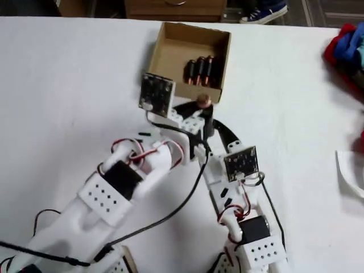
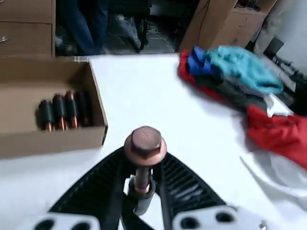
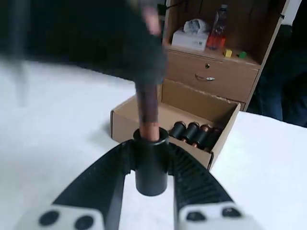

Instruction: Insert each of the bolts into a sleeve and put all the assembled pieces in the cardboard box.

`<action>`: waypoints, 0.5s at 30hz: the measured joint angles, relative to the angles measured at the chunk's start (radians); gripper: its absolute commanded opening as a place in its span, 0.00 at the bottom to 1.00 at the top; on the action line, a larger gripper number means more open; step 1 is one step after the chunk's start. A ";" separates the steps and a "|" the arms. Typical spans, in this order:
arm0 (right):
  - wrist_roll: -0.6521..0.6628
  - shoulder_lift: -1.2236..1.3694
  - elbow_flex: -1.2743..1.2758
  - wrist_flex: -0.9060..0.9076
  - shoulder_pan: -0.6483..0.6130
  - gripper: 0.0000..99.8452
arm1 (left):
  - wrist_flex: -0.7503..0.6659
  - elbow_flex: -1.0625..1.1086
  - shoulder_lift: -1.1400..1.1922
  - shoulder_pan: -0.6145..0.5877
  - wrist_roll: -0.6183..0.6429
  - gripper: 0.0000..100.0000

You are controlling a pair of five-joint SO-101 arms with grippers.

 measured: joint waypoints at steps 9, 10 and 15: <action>0.000 -0.002 0.002 -0.002 -0.005 0.02 | 0.032 0.008 0.002 0.002 -0.086 0.10; 0.000 -0.002 0.002 -0.002 -0.006 0.02 | 0.055 0.006 0.002 0.002 -0.092 0.15; -0.002 0.000 0.002 0.000 0.002 0.02 | 0.261 -0.058 0.002 0.008 -0.098 0.28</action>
